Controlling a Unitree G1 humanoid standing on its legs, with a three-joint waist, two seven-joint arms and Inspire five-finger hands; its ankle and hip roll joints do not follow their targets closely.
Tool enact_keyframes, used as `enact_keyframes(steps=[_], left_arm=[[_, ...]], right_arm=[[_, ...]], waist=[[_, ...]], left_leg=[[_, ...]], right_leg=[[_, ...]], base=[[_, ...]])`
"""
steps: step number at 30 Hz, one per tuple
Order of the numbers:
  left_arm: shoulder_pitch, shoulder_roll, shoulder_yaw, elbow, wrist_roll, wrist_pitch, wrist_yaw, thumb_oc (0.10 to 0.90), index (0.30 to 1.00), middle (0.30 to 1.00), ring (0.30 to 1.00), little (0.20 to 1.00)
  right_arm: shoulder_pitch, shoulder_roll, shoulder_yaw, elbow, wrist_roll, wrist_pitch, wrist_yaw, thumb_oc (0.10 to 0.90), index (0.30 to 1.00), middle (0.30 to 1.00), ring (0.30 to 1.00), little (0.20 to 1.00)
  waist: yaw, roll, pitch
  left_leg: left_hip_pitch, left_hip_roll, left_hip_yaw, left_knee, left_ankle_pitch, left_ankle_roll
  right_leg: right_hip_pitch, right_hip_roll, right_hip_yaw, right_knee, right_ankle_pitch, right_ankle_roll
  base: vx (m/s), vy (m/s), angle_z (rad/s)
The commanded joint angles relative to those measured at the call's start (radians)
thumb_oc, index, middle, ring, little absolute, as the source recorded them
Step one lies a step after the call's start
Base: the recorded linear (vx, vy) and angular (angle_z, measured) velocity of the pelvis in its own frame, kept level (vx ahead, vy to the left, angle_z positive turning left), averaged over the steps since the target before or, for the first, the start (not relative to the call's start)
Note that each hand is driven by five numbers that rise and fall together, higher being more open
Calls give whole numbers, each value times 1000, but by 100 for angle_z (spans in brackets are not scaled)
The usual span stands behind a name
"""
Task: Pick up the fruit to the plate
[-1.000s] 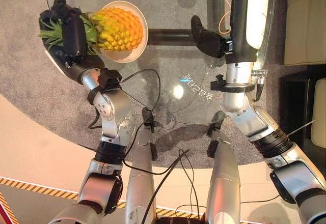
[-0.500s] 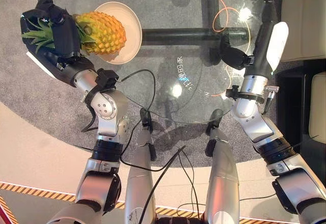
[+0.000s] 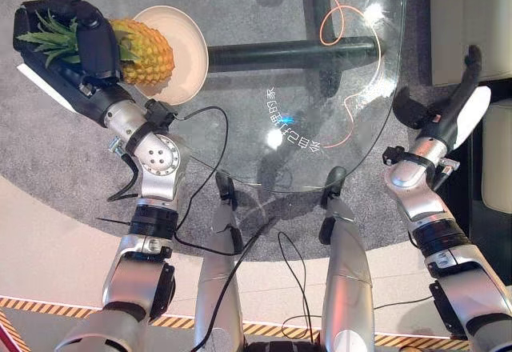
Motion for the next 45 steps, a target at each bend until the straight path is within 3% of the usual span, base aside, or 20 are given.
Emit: enact_keyframes(steps=[1, 9, 18, 30, 45], left_arm=[[-153, 141, 8, -19, 105, -135, 37, 100, 300, 300, 300, 200], [-263, 214, -61, 146, 37, -125, 18, 100, 300, 300, 300, 200], [-341, 248, -122, 247, -30, -112, -4, 100, 300, 300, 300, 200], [-417, 245, -174, 355, -90, -91, -26, 100, 300, 300, 300, 200], [-444, 260, -202, 437, -87, -59, -23, 100, 300, 300, 300, 200]], right_arm=[[-68, -49, -25, 6, 24, -86, -58, 800, 900, 900, 900, 900], [-120, -46, 21, 274, 102, -88, 31, 800, 900, 900, 900, 900], [-134, -20, 57, 499, 72, -116, 161, 800, 900, 900, 900, 900], [-170, 13, 132, 587, 35, -85, 340, 800, 900, 900, 900, 900], [-178, 17, 145, 591, 31, -88, 359, 800, 900, 900, 900, 900]], waist=[[16, -27, -27], [11, -27, -27], [10, -28, -27], [1, -37, -27], [-10, -48, -27]], left_leg=[[-32, 10, -46, 62, -59, -45], [-42, 15, -44, 73, -62, -47], [-60, 17, -50, 100, -75, -41], [-65, 19, -52, 113, -80, -42], [-73, 21, -53, 120, -85, -44]], right_leg=[[66, -8, -38, -91, 17, 40], [58, -2, -37, -86, 12, 34], [45, 2, -38, -70, 4, 28], [36, 11, -33, -56, -5, 24], [23, 21, -26, -54, -7, 23]], base=[[-13, -3, -4], [-4, -1, -1], [0, 0, 0], [0, 0, 0], [0, 0, 0]])
